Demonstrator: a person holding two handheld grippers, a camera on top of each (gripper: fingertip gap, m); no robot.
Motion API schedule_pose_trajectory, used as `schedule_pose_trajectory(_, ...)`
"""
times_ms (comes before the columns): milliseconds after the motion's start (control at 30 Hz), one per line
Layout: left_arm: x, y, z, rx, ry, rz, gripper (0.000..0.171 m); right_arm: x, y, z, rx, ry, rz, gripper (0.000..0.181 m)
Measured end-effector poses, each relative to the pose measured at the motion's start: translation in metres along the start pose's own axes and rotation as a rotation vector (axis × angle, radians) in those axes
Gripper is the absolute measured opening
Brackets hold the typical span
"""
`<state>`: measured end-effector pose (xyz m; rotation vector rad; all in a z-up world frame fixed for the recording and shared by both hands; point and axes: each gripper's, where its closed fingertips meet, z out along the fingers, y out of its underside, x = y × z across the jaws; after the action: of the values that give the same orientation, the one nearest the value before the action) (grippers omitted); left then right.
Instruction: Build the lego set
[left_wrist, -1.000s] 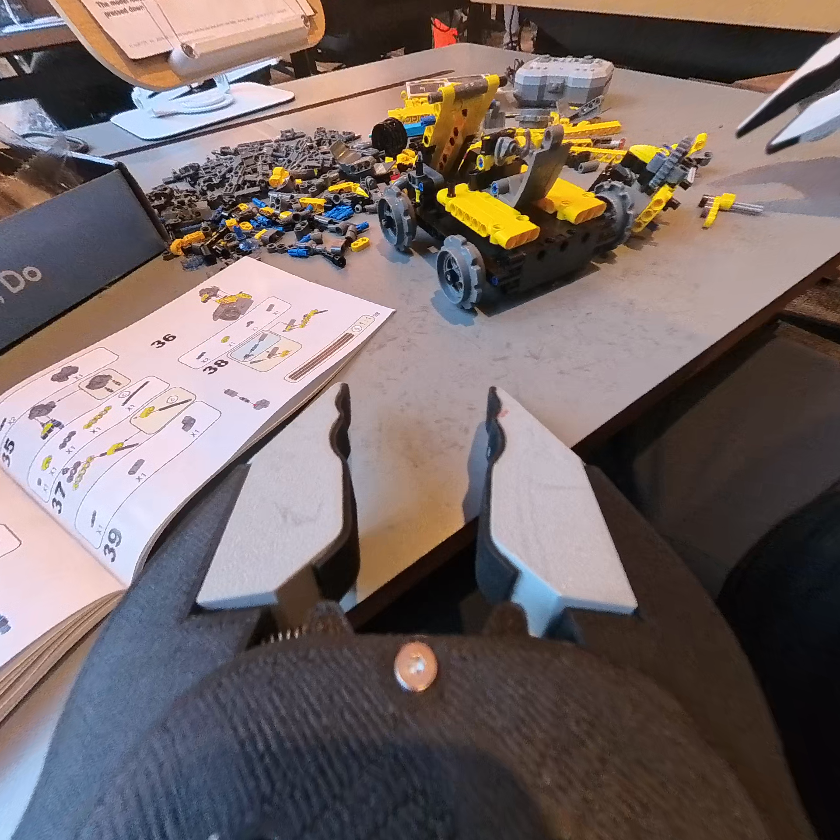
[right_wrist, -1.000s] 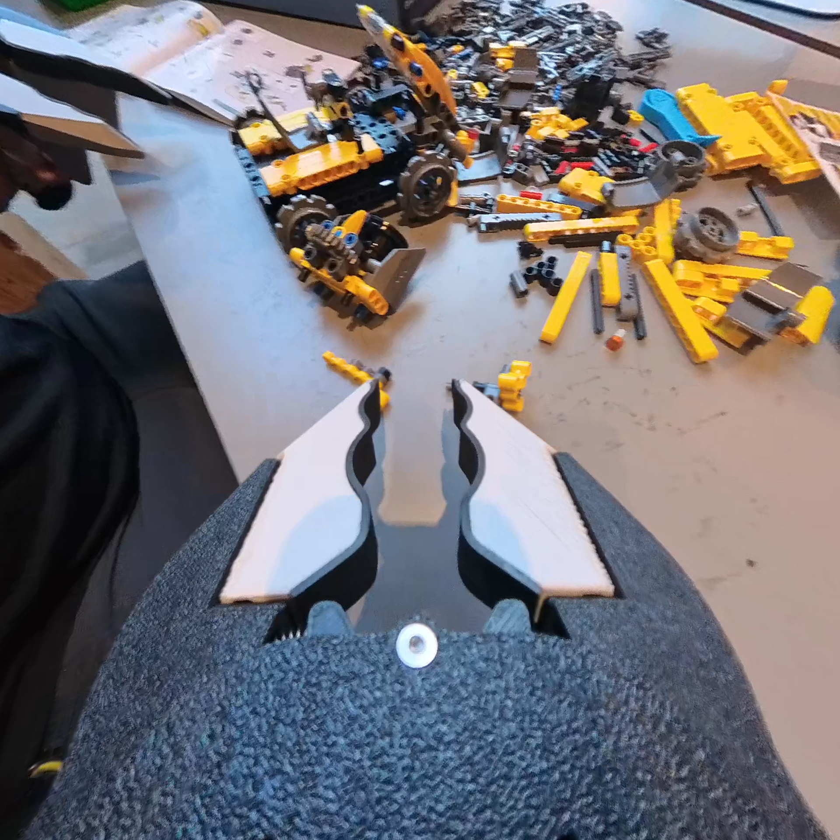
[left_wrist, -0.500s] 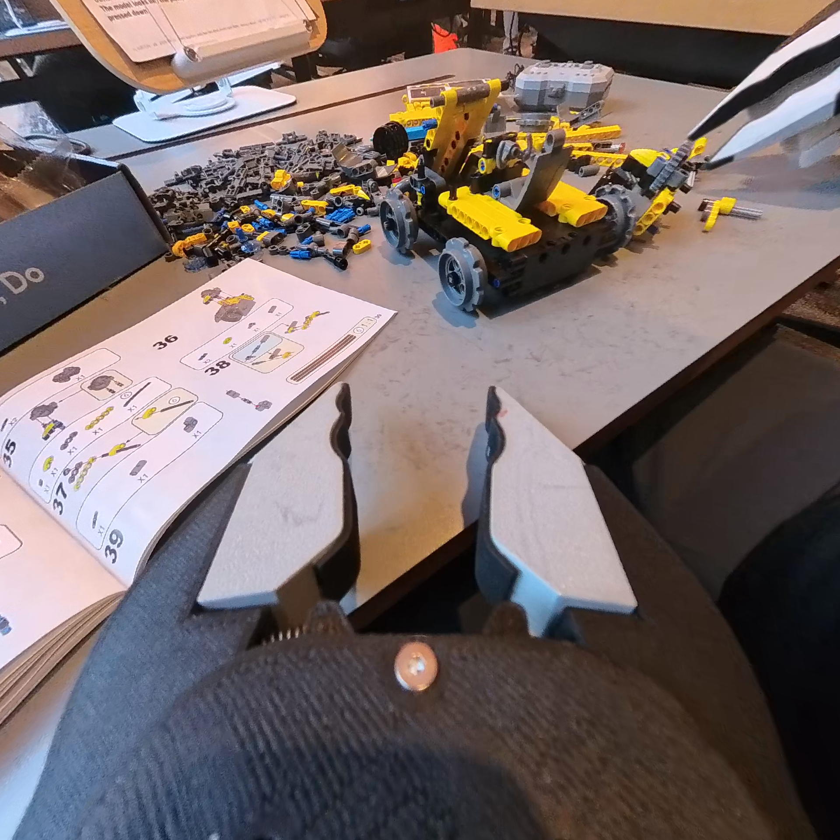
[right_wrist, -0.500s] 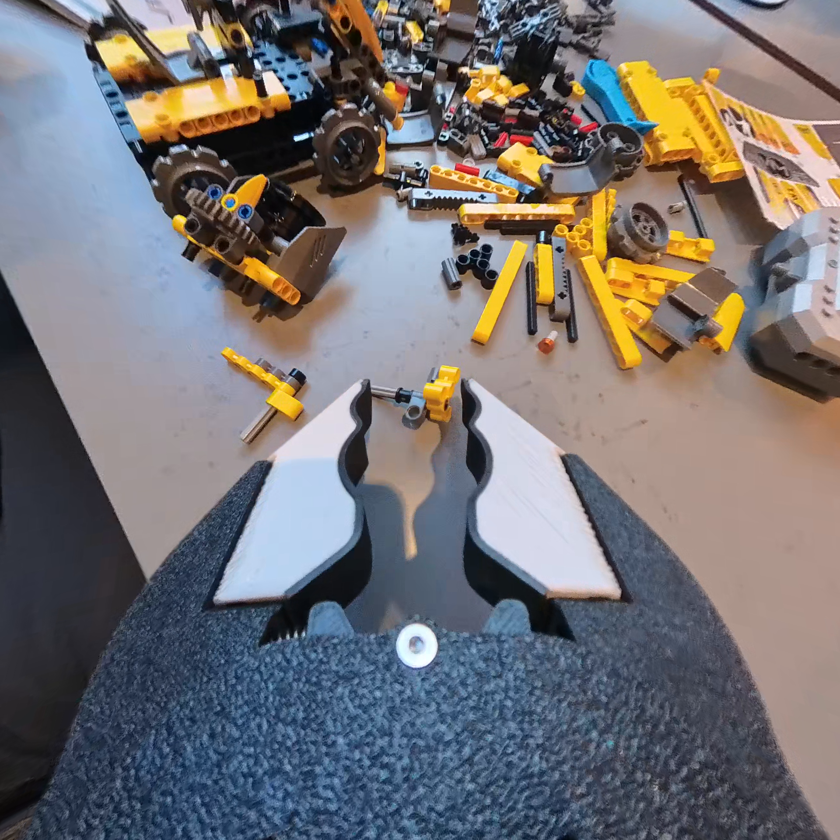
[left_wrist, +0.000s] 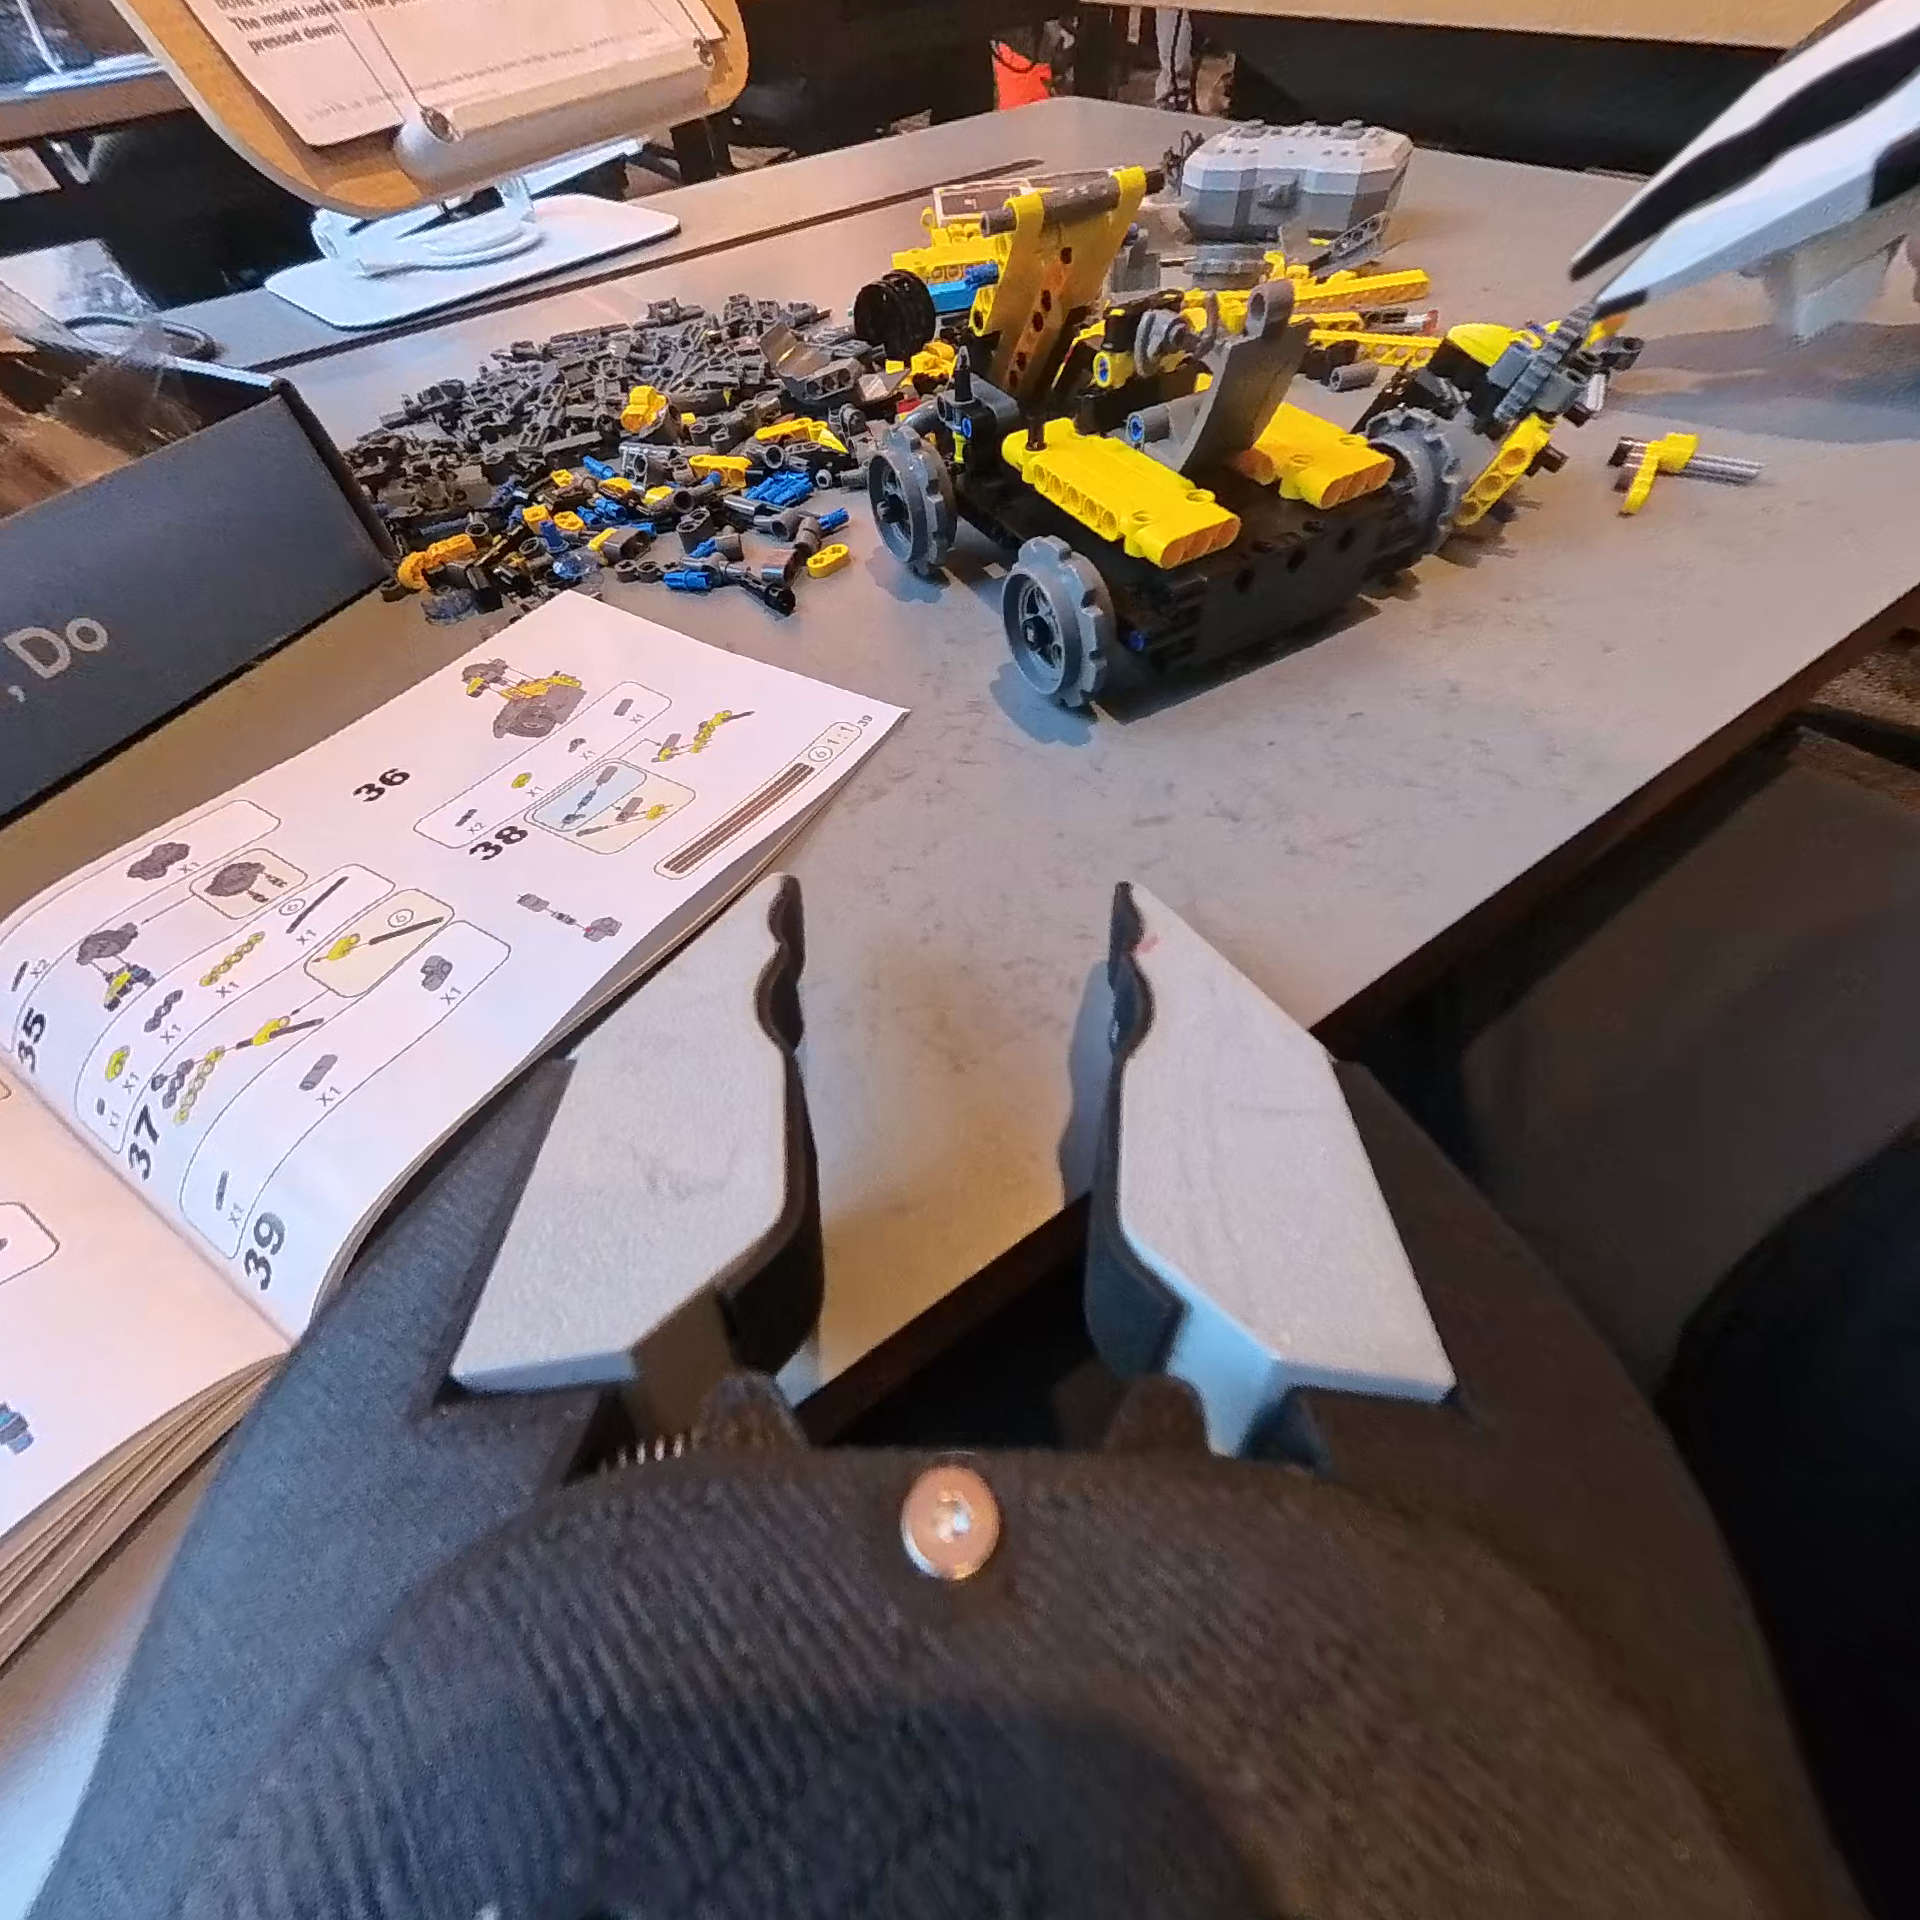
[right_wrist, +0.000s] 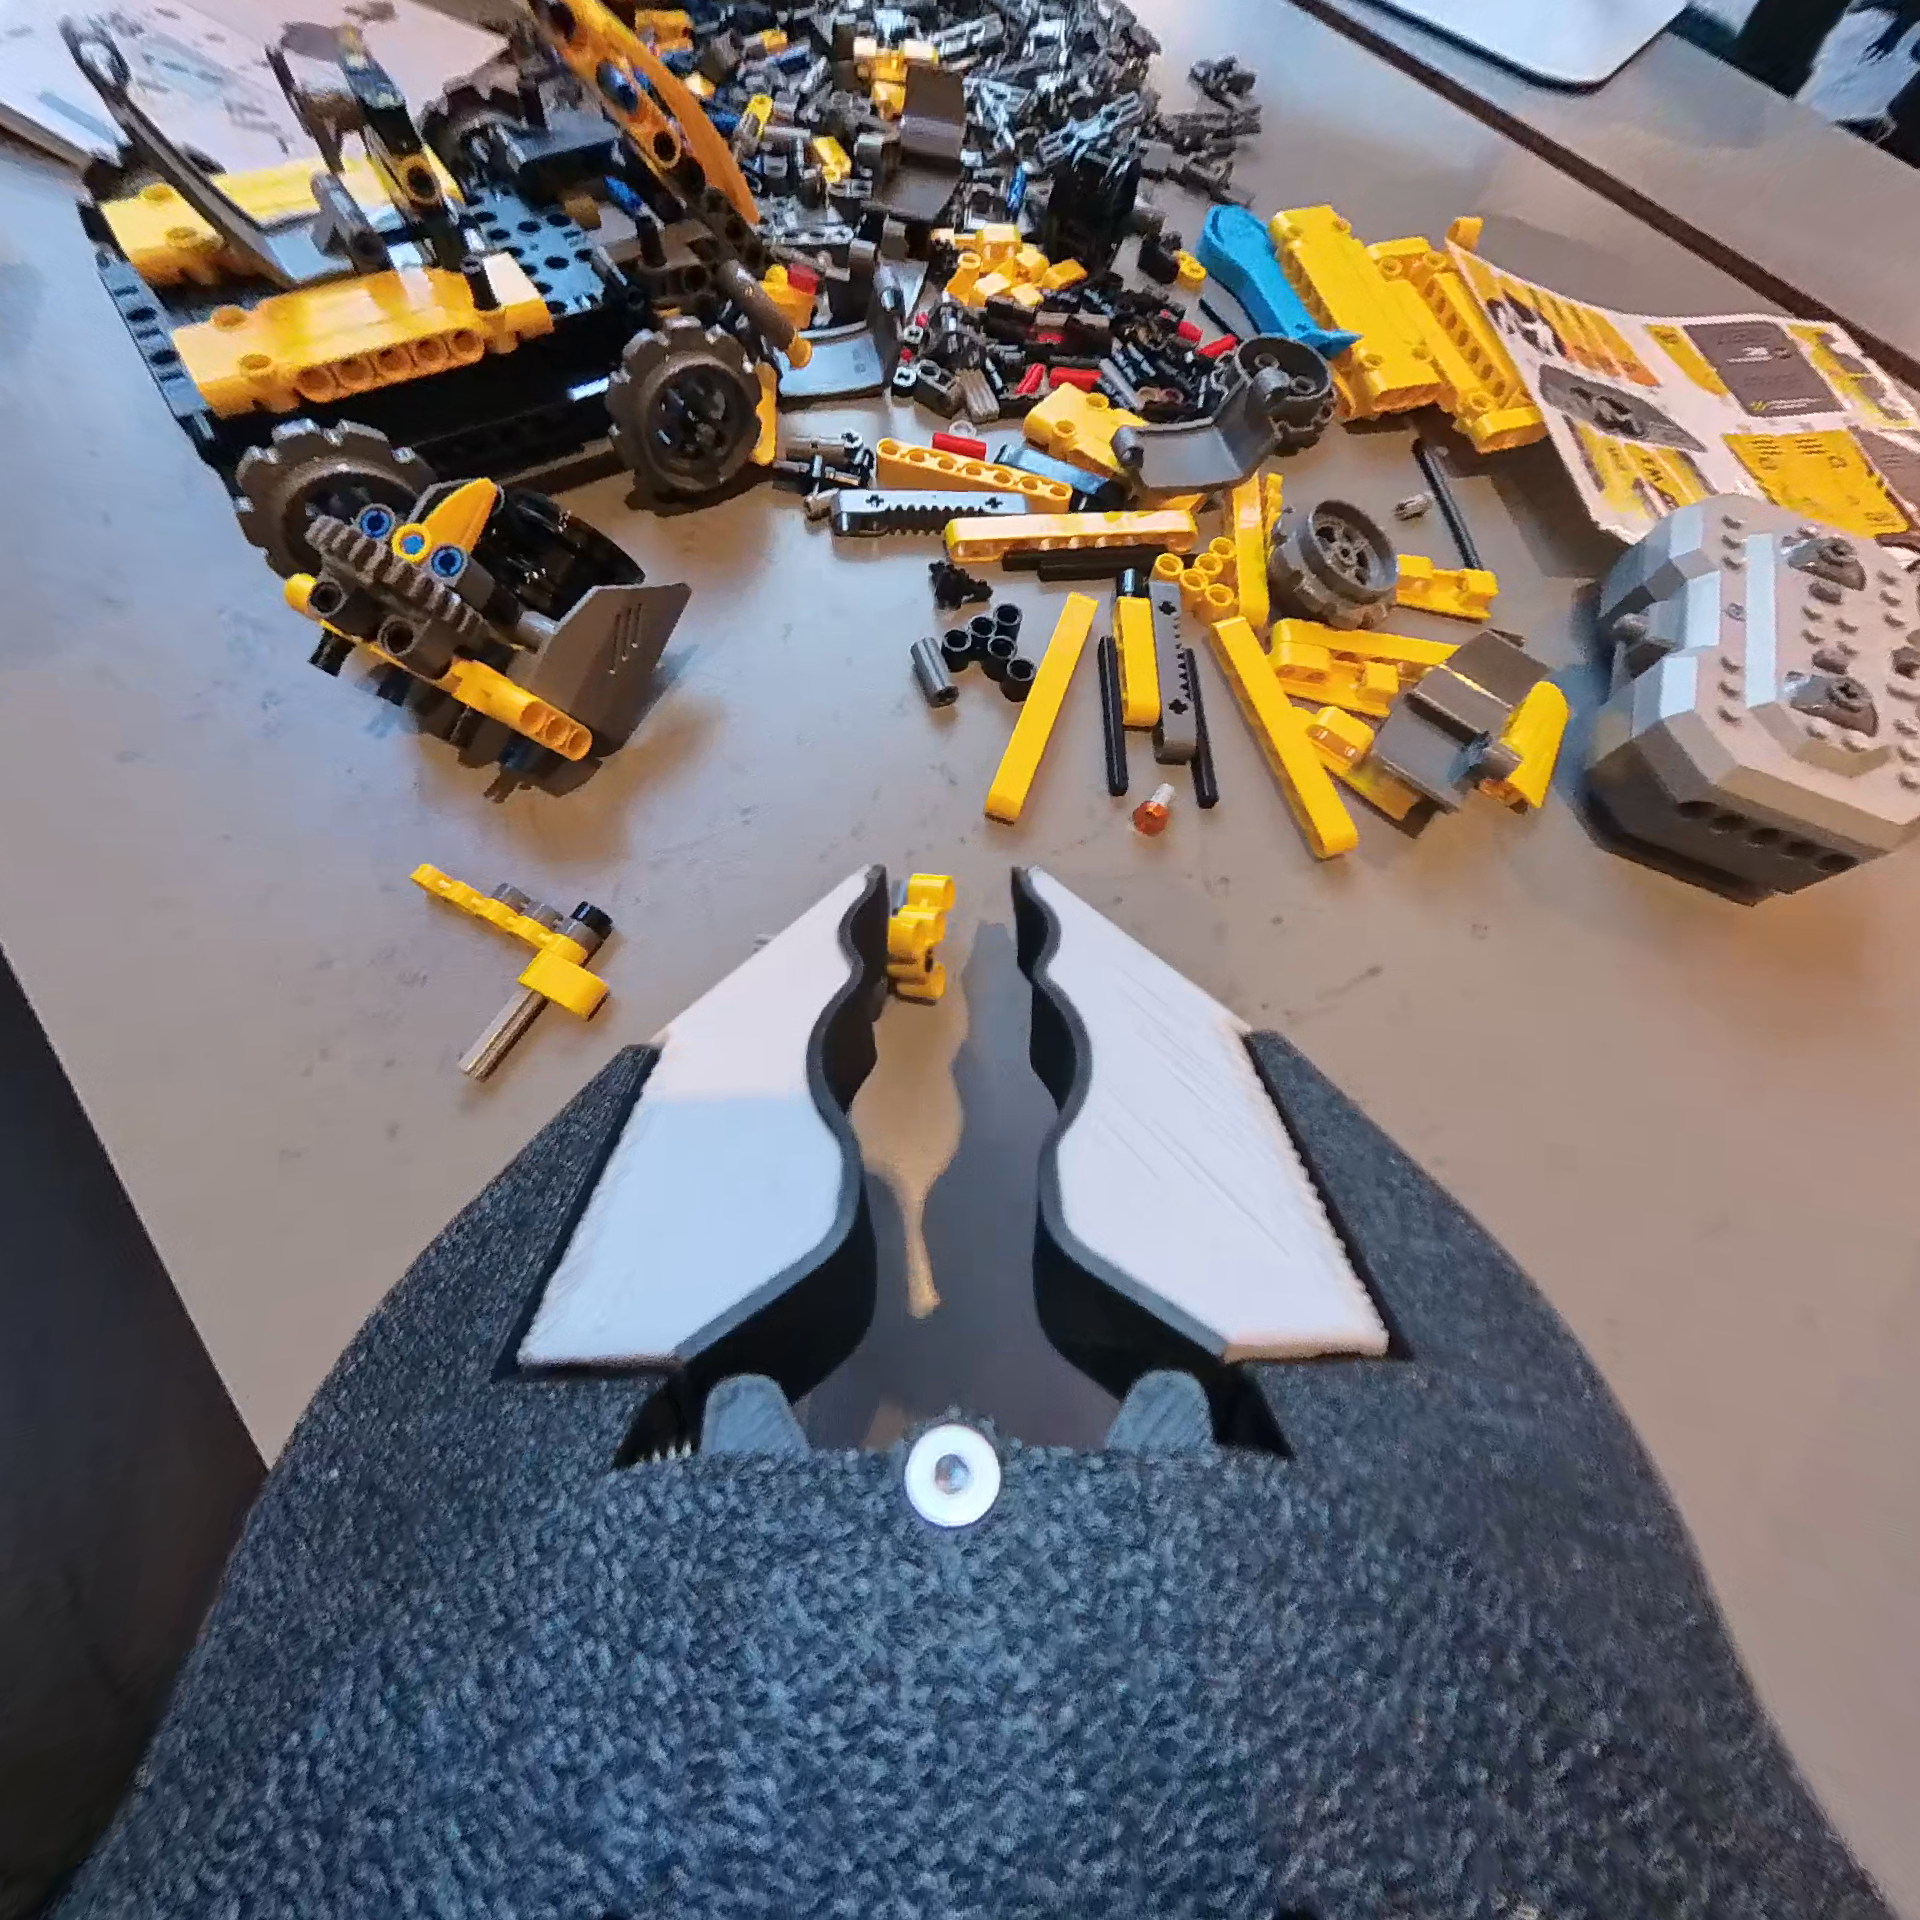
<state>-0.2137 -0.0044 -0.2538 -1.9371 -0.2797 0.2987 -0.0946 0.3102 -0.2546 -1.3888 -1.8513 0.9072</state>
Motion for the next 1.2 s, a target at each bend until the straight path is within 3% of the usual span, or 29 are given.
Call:
schedule_pose_trajectory(233, 0.001, -0.001, -0.001, 0.002, 0.005, 0.002, 0.058, -0.011, -0.006, -0.005, 0.048, -0.083, -0.018, 0.032)
schedule_pose_trajectory(633, 0.001, -0.007, -0.006, 0.039, 0.036, -0.027, 0.057, -0.012, 0.003, 0.005, -0.030, -0.088, -0.062, 0.034)
schedule_pose_trajectory(833, 0.003, -0.009, -0.006, 0.047, 0.059, -0.029, 0.057, -0.001, 0.008, 0.013, -0.074, -0.044, -0.083, 0.028)
schedule_pose_trajectory(1200, 0.006, -0.012, -0.008, 0.065, 0.088, -0.051, 0.056, 0.028, -0.016, 0.006, 0.072, 0.100, -0.047, 0.031)
